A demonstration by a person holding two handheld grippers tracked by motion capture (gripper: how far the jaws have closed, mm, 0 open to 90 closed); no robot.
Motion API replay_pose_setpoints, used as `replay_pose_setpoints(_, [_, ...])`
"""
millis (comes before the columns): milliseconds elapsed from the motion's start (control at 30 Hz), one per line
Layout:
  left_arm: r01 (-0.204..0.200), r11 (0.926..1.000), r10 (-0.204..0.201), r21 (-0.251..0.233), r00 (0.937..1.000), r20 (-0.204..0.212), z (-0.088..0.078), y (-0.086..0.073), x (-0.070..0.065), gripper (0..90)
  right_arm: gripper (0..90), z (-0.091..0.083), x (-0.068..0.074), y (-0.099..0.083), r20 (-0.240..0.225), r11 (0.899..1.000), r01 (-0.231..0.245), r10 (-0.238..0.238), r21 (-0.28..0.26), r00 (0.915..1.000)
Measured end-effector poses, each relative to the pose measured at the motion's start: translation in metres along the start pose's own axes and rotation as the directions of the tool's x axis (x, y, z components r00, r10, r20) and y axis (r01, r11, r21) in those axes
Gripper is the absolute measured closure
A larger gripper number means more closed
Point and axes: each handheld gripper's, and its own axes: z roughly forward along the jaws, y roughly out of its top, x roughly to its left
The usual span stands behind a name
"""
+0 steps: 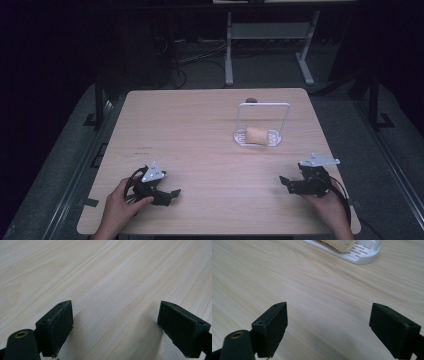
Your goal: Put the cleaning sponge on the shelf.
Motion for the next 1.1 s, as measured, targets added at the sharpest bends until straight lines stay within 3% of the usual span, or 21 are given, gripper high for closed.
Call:
replay_pose_setpoints(200, [0.000, 1.0000, 0.000, 0.000, 1.0000, 0.000, 0.000, 0.000, 0.000, 12.6, 13.6, -0.006, 0.003, -0.014, -0.001, 1.000, -0.021, 0.021, -0.008, 0.9998])
replay_pose_setpoints(400, [0.001, 1.0000, -0.001, 0.000, 1.0000, 0.000, 0.000, 0.000, 0.000, 12.6, 10.3, -0.005, 0.008, -0.028, 0.027, 0.999, -0.003, 0.002, 0.034, 0.9996])
replay_pose_setpoints(733, [0.001, 1.0000, -0.001, 0.000, 1.0000, 0.000, 0.000, 0.000, 0.000, 12.6, 8.7, 0.000, 0.012, -0.037, 0.057, 0.998, 0.031, -0.034, 0.051, 0.9978])
replay_pose_setpoints(967, [0.001, 1.0000, -0.001, 0.000, 1.0000, 0.000, 0.000, 0.000, 0.000, 12.6, 8.4, 0.002, 0.005, -0.041, 0.018, 0.999, -0.016, 0.016, 0.031, 0.9997])
replay_pose_setpoints(1100, [0.001, 1.0000, -0.001, 0.000, 1.0000, 0.000, 0.000, 0.000, 0.000, 12.6, 8.3, 0.002, 0.005, -0.041, 0.021, 0.999, -0.017, 0.016, 0.031, 0.9996])
